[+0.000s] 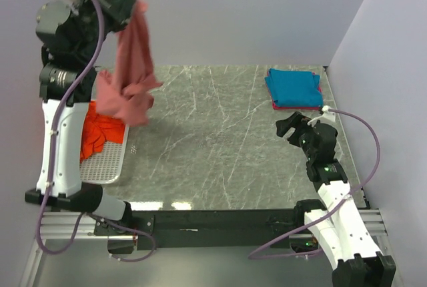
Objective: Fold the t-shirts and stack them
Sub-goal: Move the tshirt to the center of the board
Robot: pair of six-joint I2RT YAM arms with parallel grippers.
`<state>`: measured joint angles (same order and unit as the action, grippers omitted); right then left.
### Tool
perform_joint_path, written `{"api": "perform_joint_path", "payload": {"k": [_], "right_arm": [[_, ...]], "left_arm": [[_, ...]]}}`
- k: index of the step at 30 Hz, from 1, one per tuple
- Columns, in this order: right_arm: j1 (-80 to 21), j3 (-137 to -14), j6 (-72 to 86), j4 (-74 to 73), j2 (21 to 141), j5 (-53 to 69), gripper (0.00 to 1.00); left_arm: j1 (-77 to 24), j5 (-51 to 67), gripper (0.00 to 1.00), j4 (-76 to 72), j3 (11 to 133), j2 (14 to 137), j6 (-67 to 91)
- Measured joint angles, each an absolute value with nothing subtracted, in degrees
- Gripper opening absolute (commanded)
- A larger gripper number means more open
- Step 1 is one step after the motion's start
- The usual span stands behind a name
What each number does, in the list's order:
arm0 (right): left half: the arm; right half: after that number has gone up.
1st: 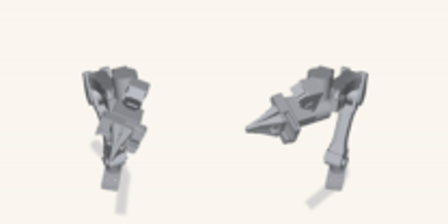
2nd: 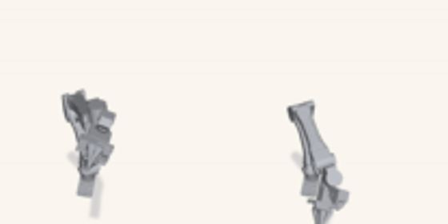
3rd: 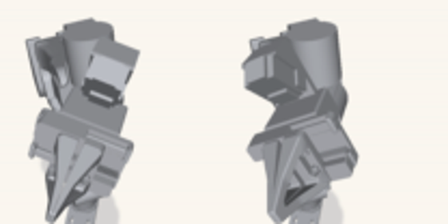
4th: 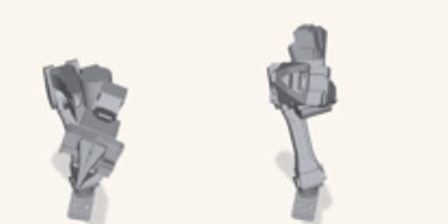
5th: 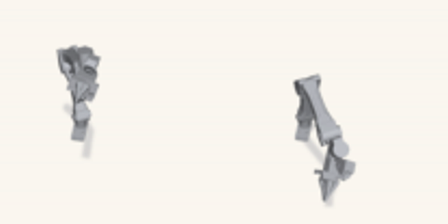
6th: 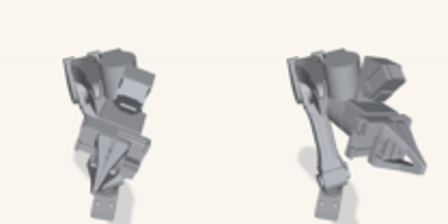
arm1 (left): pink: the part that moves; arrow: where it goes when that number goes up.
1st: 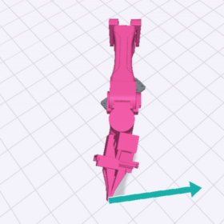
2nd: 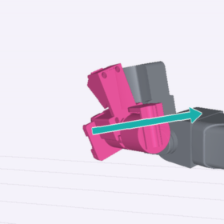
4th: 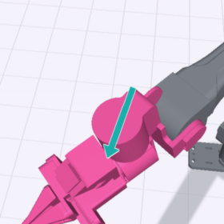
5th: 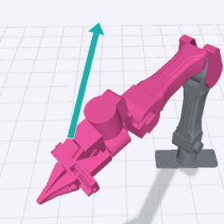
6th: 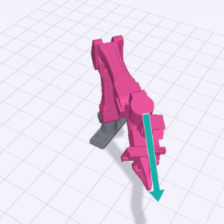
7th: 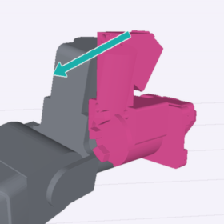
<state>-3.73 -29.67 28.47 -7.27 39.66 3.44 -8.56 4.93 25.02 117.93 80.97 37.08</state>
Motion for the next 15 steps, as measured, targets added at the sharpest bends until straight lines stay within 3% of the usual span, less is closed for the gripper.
{"api": "perform_joint_path", "payload": {"k": [4,7,11,15], "right_arm": [[-3.73,-29.67,28.49,-7.27,38.04,4.38,0.92],[-3.73,-29.69,28.49,-7.31,36.58,4.8,0.92],[-3.73,-29.71,28.45,-8.58,34.65,4.67,0.93],[-3.73,-30.87,28.49,-11.94,33.12,3.16,1.0]], "left_arm": [[-17.63,9.76,0.01,22.24,133.34,89.86,35.9],[-27.05,11.49,0.01,18.09,137.49,93.34,33.89],[-34.39,10.0,0.01,14.37,133.56,92.88,31.48],[-35.16,1.58,0.01,12.43,119.52,87.15,30.24]]}}
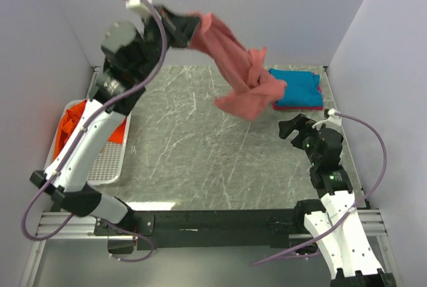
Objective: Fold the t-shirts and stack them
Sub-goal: Move the tshirt to the center of the board, then flatten the tshirt out
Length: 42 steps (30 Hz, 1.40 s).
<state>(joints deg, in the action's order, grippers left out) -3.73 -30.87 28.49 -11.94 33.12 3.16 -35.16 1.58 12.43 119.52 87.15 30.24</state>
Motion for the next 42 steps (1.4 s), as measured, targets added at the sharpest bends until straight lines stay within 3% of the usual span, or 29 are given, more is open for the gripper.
{"api": "perform_joint_path", "payload": {"k": [6,11,16,20,32,35,36,38,39,42], "right_arm": [[-3.73,-31.94,28.82,-15.25,32.05,3.05,1.0],[-3.97,-33.87,28.4,-16.36,36.14,7.86,1.0],[-13.47,-41.04,28.45,-15.49,50.04,8.03,0.98],[-22.46,-52.82,27.83,-15.59,67.81,6.42,0.93],[-31.11,-86.39,24.93,-29.45,109.97,-10.48,0.82],[-31.81,-86.85,25.61,-32.88,114.72,-13.23,0.7],[-31.97,-86.85,25.91,-34.15,115.81,-13.96,0.56],[-32.08,-86.83,26.2,-35.66,116.6,-14.98,0.37],[-32.08,-86.78,26.44,-36.03,116.6,-15.42,0.22],[-32.08,-86.72,27.55,-35.99,115.66,-16.27,0.13]], "left_arm": [[-34.52,-10.2,0.01,6.59,76.07,73.14,34.81],[-34.52,-9.13,0.0,8.78,54.81,78.15,42.35],[-34.46,-7.88,0.0,11.07,47.64,83.11,47.99],[-34.41,-7.57,0.0,9.41,47.13,82.32,50.35],[-34.35,-7.62,0.0,6.7,45.76,79.5,51.81],[-34.3,-7.81,0.0,6.7,45.06,79.31,51.81],[-34.3,-7.9,0.0,6.7,44.91,79.31,51.83],[-34.3,-8.03,0.0,6.68,44.69,79.31,51.83],[-34.3,-8.14,0.0,6.68,44.69,79.31,51.83],[-34.3,-8.58,0.0,6.66,44.69,79.31,51.88]]}}
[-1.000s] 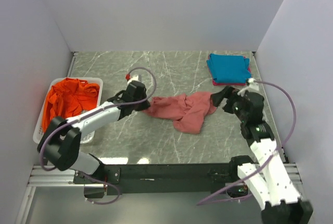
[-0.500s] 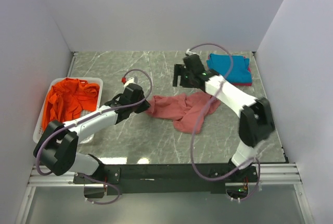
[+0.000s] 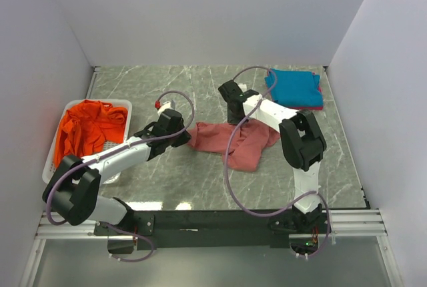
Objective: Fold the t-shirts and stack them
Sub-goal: Flatten the tshirt out
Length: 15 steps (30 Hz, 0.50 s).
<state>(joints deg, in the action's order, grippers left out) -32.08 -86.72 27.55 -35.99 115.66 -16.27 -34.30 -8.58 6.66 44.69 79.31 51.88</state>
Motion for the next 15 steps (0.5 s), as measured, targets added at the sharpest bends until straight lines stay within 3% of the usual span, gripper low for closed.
{"api": "perform_joint_path", "payload": {"k": [6,15], "right_arm": [[-32.12,-85.69,27.51,-36.03,110.78,-19.11,0.0],[-32.12,-81.34,26.55,-36.62,90.43,-27.07,0.0]], "left_arm": [[-34.09,-9.98,0.0,6.85,44.69,79.31,52.01],[-30.55,-17.34,0.0,12.75,49.19,72.77,51.77]]}}
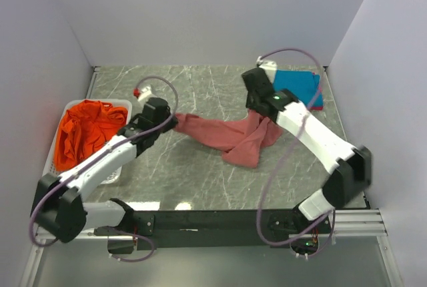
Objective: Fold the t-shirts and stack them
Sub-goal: Flatten the tshirt out
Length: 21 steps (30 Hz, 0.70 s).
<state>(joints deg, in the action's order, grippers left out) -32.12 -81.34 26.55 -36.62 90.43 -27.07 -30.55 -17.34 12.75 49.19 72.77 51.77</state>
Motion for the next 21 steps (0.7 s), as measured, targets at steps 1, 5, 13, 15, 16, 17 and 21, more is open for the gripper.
{"api": "perform_joint_path", "payload": {"k": [1,5,13,15,16,17,21], "right_arm": [[-32.1,-81.03,26.41,-36.91,87.15,-27.99,0.0],[-32.1,-79.15,25.12,-37.15,73.89,-29.98,0.0],[-32.12,-82.41,18.11,-36.45,50.09,-28.29,0.0],[-32.1,-85.14,16.56,-36.49,46.46,-27.86,0.0],[-32.1,-86.08,15.99,-36.51,44.82,-27.57,0.0],[-32.1,-87.2,15.33,-36.6,42.87,-27.29,0.0],[-32.1,-92.27,13.52,-37.01,36.16,-25.65,0.0]], "left_arm": [[-30.06,-18.46,0.0,13.47,50.43,71.09,51.68],[-29.65,-23.4,0.0,16.05,56.38,64.12,50.61],[-29.58,-33.45,0.01,19.62,68.38,50.35,47.03],[-29.54,-35.33,0.01,19.57,71.02,47.07,45.69],[-29.54,-36.29,0.01,19.55,72.42,45.1,44.82],[-29.54,-36.99,0.01,19.62,73.49,43.62,44.16],[-29.54,-39.11,0.01,19.2,77.93,37.91,41.3]]}}
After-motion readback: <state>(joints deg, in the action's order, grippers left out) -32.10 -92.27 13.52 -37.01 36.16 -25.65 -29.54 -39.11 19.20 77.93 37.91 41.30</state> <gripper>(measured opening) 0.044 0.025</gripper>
